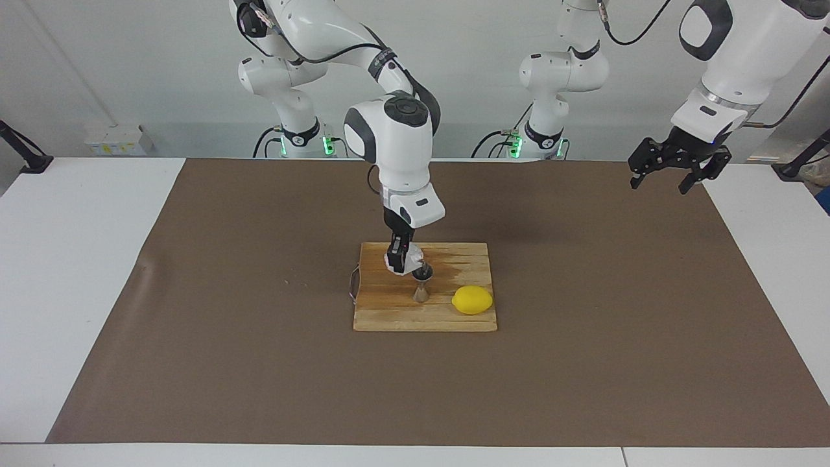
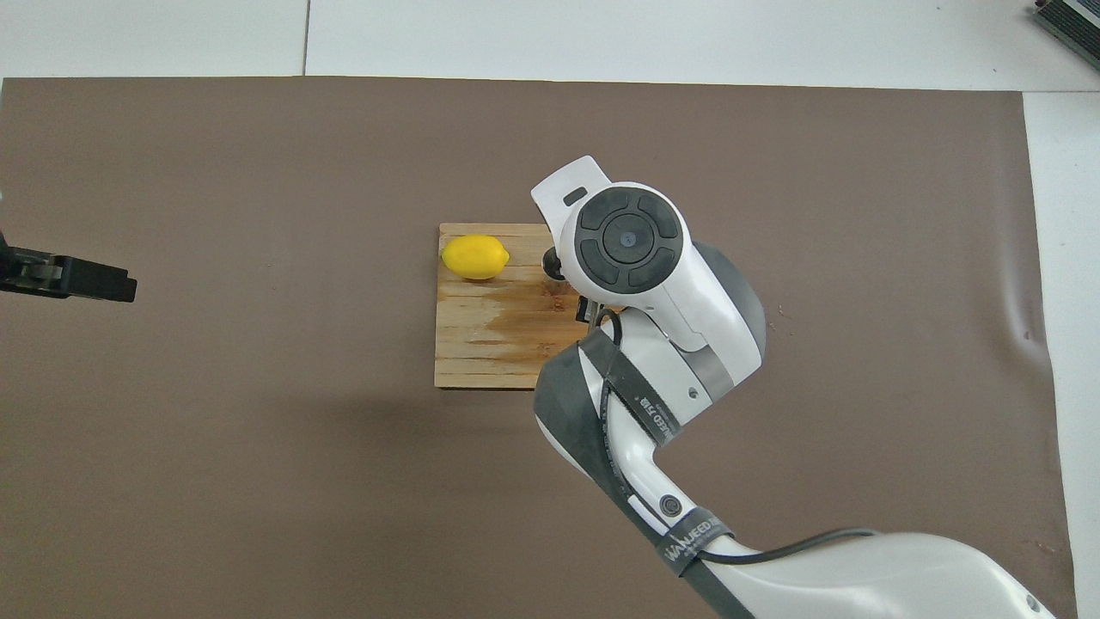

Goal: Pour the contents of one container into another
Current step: 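Tilt the white cup with the right gripper to pour into the metal cup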

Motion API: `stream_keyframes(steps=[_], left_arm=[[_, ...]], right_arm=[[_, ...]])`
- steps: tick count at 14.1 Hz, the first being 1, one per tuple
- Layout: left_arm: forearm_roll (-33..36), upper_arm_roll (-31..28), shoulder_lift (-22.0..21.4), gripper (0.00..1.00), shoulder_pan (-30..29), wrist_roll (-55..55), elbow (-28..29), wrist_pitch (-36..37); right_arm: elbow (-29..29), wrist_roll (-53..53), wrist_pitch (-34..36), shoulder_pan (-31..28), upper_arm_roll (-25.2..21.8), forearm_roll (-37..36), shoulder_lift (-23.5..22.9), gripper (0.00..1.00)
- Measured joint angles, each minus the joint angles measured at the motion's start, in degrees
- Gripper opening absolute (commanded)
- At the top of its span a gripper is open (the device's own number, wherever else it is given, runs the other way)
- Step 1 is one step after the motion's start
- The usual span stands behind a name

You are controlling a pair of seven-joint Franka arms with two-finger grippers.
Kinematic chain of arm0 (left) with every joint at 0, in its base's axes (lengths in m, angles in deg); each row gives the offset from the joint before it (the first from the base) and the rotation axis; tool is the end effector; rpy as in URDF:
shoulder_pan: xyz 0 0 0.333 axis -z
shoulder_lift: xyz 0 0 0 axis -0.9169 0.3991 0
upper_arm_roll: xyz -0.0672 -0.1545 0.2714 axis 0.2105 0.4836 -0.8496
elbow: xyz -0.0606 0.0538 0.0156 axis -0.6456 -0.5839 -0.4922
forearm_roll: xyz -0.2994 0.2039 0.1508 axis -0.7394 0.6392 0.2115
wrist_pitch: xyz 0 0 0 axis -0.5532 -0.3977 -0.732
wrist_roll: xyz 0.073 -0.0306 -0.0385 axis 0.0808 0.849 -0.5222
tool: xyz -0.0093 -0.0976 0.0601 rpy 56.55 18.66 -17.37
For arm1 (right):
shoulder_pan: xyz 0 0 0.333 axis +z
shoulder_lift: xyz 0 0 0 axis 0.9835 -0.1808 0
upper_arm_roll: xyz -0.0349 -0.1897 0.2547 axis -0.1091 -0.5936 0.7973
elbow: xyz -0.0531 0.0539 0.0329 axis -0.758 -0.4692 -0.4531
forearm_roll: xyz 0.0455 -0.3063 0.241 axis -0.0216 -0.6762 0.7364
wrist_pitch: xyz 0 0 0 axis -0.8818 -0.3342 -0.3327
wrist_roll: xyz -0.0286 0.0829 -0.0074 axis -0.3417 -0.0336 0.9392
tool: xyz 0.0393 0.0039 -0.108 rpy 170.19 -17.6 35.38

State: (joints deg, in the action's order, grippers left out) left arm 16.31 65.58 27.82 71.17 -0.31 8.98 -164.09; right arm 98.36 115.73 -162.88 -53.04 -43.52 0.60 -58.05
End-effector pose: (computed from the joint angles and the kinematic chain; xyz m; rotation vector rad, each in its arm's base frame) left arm 0.5406 -0.0149 0.6056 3.0934 -0.2785 0.0712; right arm 0.5895 0.3411 0.4371 2.3389 1.8293 0.1811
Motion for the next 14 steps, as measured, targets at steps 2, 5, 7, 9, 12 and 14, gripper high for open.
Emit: stream_keyframes(steps=[2, 5, 7, 9, 12, 14], left_arm=[[0.00, 0.00, 0.00, 1.00, 0.00, 0.00, 0.00, 0.00], [0.00, 0.00, 0.00, 1.00, 0.00, 0.00, 0.00, 0.00], [0.00, 0.00, 0.00, 1.00, 0.00, 0.00, 0.00, 0.00], [0.00, 0.00, 0.00, 1.00, 0.00, 0.00, 0.00, 0.00], [0.00, 0.00, 0.00, 1.00, 0.00, 0.00, 0.00, 0.00], [0.00, 0.00, 0.00, 1.00, 0.00, 0.00, 0.00, 0.00]], right_arm=[[0.00, 0.00, 0.30, 0.24, 0.00, -0.80, 0.00, 0.00], [0.00, 0.00, 0.40, 0.34, 0.00, -0.82, 0.00, 0.00], [0.00, 0.00, 0.40, 0.35, 0.00, -0.83, 0.00, 0.00], [0.00, 0.00, 0.40, 0.35, 0.00, -0.83, 0.00, 0.00], [0.00, 0.00, 0.36, 0.35, 0.00, -0.83, 0.00, 0.00], [0.01, 0.19, -0.22, 0.34, 0.00, -0.82, -0.05, 0.00]])
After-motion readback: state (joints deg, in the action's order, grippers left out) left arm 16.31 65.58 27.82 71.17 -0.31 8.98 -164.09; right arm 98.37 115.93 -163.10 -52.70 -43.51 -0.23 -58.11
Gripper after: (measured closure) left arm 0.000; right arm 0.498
